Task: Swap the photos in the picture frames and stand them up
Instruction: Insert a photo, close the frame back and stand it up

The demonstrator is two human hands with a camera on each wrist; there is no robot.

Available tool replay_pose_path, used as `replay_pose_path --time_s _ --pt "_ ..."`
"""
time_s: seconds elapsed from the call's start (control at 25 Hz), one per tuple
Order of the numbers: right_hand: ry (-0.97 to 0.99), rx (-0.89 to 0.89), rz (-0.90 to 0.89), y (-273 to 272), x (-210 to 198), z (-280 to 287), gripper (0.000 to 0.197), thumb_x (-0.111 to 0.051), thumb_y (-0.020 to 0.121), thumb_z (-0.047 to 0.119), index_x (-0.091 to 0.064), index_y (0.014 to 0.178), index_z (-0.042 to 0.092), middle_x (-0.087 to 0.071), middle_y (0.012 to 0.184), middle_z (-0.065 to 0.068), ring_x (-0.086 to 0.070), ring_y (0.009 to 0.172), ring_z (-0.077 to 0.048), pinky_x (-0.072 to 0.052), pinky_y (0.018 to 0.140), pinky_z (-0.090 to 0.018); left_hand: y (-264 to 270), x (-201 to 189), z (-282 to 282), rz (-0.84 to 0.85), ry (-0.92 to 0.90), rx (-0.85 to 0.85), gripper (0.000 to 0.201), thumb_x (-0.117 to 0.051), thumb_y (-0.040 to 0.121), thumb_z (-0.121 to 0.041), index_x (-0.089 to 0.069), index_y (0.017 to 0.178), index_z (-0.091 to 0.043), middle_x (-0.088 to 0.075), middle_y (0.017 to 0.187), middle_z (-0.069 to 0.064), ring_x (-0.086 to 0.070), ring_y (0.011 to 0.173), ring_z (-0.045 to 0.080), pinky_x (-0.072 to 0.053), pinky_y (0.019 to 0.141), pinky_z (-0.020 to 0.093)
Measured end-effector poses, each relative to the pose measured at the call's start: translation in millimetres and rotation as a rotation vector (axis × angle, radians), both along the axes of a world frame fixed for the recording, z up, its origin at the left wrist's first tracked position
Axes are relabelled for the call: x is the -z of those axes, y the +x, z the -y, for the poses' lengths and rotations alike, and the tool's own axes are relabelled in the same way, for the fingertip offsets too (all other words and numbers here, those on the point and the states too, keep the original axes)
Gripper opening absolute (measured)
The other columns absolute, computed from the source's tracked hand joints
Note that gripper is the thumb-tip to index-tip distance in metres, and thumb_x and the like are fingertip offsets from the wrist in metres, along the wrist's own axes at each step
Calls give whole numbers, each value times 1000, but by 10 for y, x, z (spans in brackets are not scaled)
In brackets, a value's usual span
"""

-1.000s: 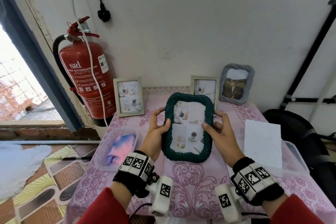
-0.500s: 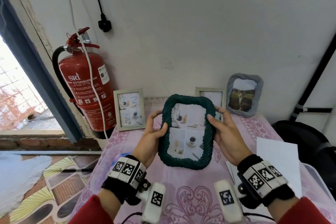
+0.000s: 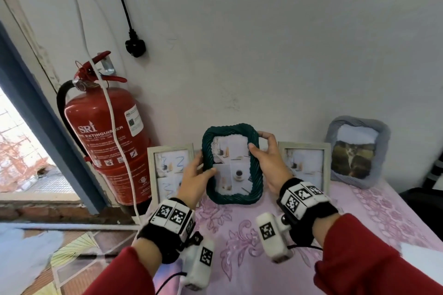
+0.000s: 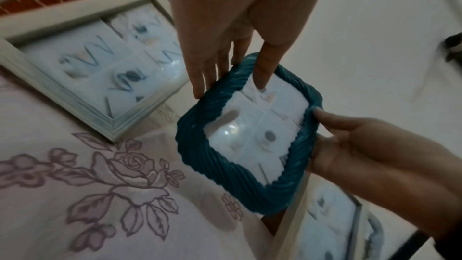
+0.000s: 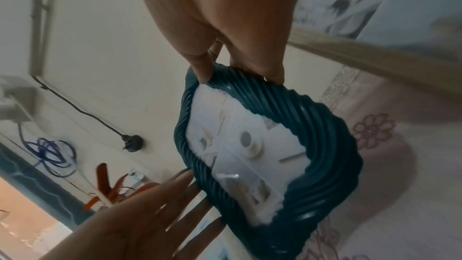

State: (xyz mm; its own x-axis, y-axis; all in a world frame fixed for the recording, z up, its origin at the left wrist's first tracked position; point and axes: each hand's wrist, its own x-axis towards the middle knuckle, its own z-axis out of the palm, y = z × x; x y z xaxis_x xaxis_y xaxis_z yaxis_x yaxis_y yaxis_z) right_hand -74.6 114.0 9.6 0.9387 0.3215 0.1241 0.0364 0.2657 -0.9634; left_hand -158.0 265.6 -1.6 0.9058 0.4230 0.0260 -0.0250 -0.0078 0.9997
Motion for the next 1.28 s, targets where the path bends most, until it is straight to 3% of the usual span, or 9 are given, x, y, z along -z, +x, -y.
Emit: replay_pose_path --time_s 0.12,0.28,0.44,0.6,0.68,0.8,0.96,1.16,1.28 --pt "-48 50 0 370 86 -284 26 -51 94 10 -43 108 30 -61 107 -13 -61 89 -25 -52 85 -46 339 181 -124 19 67 30 68 -59 87 -2 -28 146 -16 -45 143 4 -47 126 15 -39 108 36" --pt "-59 105 5 742 211 -519 27 -49 93 6 -41 109 27 -59 100 -4 -59 89 -20 -49 87 -40 718 377 -226 30 84 26 88 -67 83 -6 -12 150 -22 -33 149 0 -37 133 13 -33 112 37" --pt "-73 132 12 941 349 -674 29 -47 94 4 -40 112 26 -60 95 -3 -59 81 -14 -51 82 -35 974 561 -258 -5 134 20 103 -71 80 -15 5 149 -24 -17 155 -5 -18 132 0 -23 106 19" --pt "-127 181 42 1053 392 -720 28 -46 95 9 -40 118 24 -63 108 -20 -62 97 -37 -50 91 -50 1097 644 -310 -3 203 -6 102 -70 81 -17 5 149 -27 -10 157 -5 -12 129 -3 -16 106 18" --pt "-174 202 75 1055 426 -718 29 -45 96 13 -38 123 21 -62 110 -25 -60 100 -43 -49 91 -52 1096 673 -326 -13 249 -11 101 -70 81 -15 5 149 -28 -11 157 -4 -12 137 2 -16 113 26" --pt "-200 260 135 983 486 -676 31 -46 97 18 -40 127 19 -64 93 -10 -61 81 -28 -51 78 -37 1002 686 -278 -44 383 -25 104 -70 80 -13 5 149 -28 -13 157 -1 -15 144 15 -17 119 40" --pt "-243 328 118 925 528 -605 35 -47 96 15 -44 130 22 -49 69 7 -49 63 -12 -43 67 -28 880 639 -254 -45 401 11 97 -68 81 -9 -1 150 -23 -14 157 1 -13 138 5 -13 114 26" --pt "-325 295 104 751 538 -495 51 -46 95 6 -37 140 27 -52 97 -3 -51 75 -15 -48 83 -34 731 536 -192 -72 339 22 89 -64 84 -5 -7 150 -21 -16 156 1 -17 143 17 -17 119 39" --pt "-391 267 130 703 530 -442 60 -44 94 0 -29 145 29 -56 121 -9 -63 79 -30 -51 81 -33 693 488 -190 -77 328 49 88 -62 84 -2 -6 150 -18 -17 156 3 -19 143 19 -18 119 40"
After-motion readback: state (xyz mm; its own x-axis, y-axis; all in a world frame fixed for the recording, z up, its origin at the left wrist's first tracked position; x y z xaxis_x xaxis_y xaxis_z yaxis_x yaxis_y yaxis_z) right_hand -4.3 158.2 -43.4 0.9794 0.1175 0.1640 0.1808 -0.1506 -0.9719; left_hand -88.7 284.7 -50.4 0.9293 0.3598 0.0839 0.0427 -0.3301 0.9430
